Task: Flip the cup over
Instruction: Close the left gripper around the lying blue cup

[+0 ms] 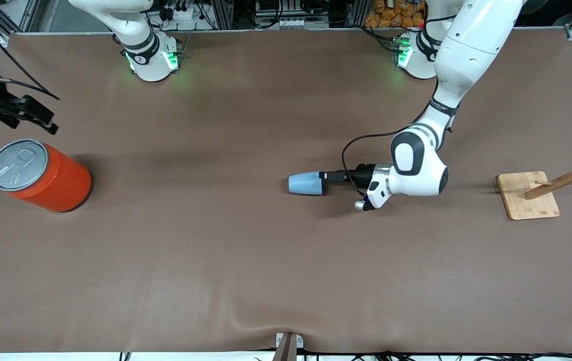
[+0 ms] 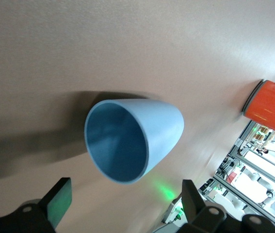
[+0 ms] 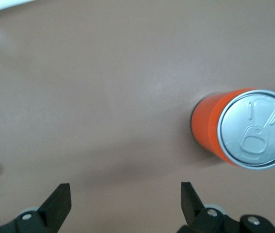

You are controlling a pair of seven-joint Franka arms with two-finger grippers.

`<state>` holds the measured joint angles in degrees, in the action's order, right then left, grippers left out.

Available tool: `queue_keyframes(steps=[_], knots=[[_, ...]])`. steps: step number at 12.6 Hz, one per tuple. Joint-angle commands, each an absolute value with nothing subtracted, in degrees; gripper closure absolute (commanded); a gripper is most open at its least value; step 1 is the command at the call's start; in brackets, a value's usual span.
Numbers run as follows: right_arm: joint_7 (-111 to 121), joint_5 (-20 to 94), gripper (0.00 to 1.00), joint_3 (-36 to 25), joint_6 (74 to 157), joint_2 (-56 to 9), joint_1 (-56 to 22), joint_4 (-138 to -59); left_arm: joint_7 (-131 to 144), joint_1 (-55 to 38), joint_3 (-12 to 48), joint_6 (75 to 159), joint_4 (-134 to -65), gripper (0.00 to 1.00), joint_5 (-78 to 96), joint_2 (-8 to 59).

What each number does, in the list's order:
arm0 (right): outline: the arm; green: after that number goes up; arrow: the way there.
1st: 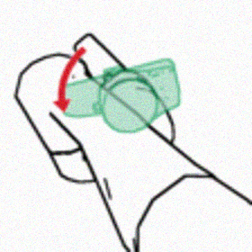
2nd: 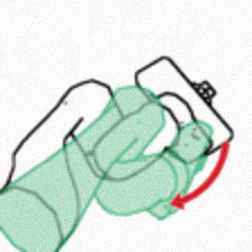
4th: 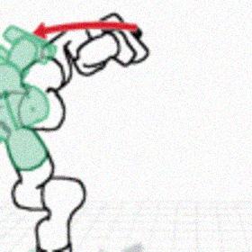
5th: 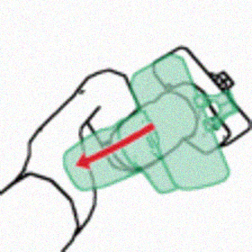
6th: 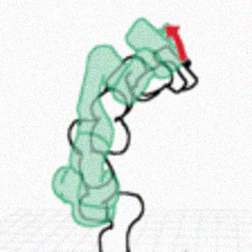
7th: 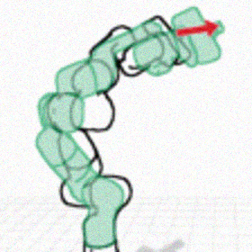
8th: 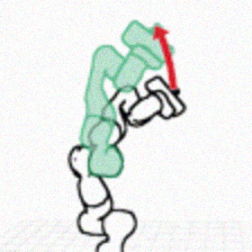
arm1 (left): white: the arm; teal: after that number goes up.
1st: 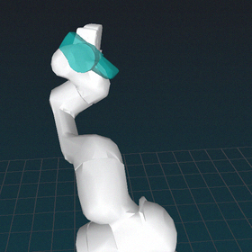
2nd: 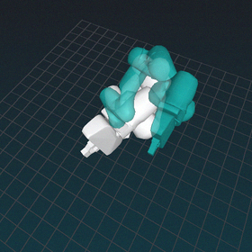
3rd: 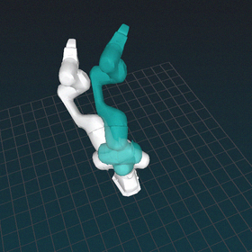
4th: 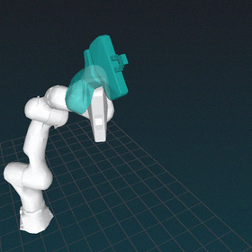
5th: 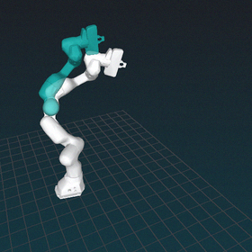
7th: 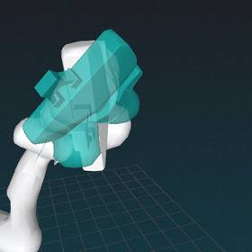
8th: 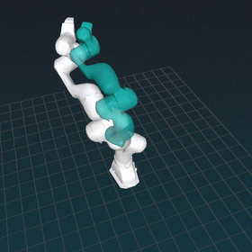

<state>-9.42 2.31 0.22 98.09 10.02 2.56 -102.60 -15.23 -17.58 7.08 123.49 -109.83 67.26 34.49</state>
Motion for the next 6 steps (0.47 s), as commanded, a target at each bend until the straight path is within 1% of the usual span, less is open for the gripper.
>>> queue_keyframes(steps=[1, 2, 4, 5, 6], knots=[[-9.83, 3.16, 0.0, -0.79, 89.34, 5.55, 1.41, -91.8, -16.26, -20.47, 7.03, 126.9, -107.5, 0.0, 71.27, 36.73], [-9.58, 3.69, 0.0, -0.97, 86.08, 4.84, 1.49, -89.32, -16.26, -21.35, 7.03, 128.39, -106.53, 0.0, 72.85, 37.61], [-9.93, 3.95, 0.0, -0.97, 86.31, 3.35, 1.23, -88.42, -16.17, -23.37, 7.03, 131.21, -103.9, 0.0, 75.92, 39.72], [-9.58, 3.43, 0.0, -0.97, 86.22, 3.17, 0.97, -87.11, -16.17, -24.07, 6.94, 132.26, -103.1, 0.18, 77.07, 40.34], [-9.41, 3.95, 0.0, -1.14, 86.05, 2.99, 1.23, -85.71, -16.17, -24.78, 6.94, 133.15, -102.49, 0.34, 77.25, 40.69]])
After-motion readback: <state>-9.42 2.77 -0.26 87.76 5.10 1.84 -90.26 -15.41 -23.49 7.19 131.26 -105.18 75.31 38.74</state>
